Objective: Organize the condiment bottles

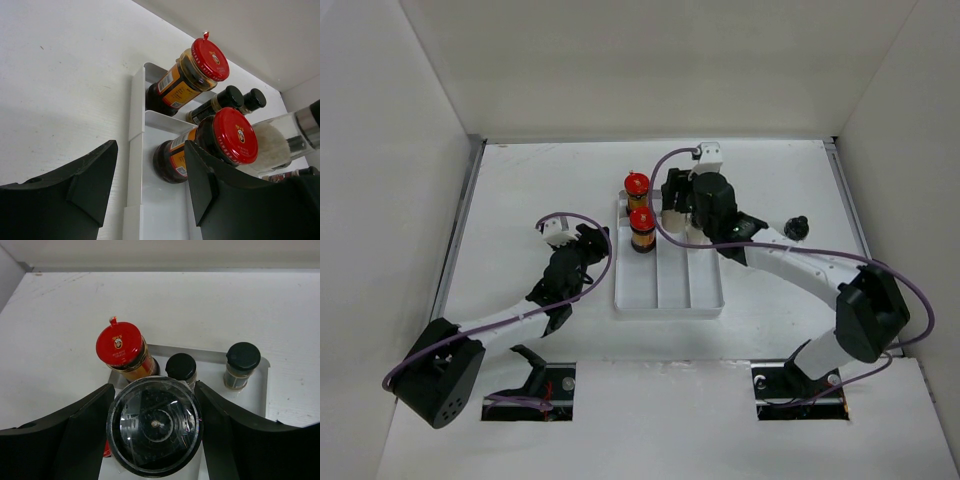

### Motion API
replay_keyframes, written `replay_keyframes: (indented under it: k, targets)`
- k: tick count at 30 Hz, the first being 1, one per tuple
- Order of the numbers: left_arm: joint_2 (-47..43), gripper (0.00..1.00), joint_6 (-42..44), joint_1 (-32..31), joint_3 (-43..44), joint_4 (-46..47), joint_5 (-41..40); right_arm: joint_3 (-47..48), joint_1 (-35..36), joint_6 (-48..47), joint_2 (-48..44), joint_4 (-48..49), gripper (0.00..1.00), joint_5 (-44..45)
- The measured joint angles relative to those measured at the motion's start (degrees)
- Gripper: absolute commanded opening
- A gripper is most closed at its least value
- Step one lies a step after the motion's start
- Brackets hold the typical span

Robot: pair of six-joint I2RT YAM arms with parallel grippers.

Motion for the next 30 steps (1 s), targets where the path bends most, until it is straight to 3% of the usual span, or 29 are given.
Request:
replay_keyframes:
  k: [17, 19, 24, 30]
  targets:
    - [0.0, 0.54, -0.02, 0.0, 0.0, 0.0, 0.0, -3.87, 0.72, 0.37, 12.52, 9.55, 0.53, 2.01]
    - [0.0, 0.54, 0.0, 0.0, 0.0, 0.0, 0.0, -4.02, 0.74, 0.46, 12.59, 10.05, 0.57, 2.54]
    - [0.0, 0.54, 0.0, -0.02, 0.0, 0.0, 0.0, -4.66, 0.9, 1.05, 13.0, 12.31, 0.82, 3.82]
    - [-0.04, 0.54, 0.04, -0.04, 0.0, 0.0, 0.0, -5.55, 1.46, 1.55, 10.93, 13.35, 0.93, 4.39]
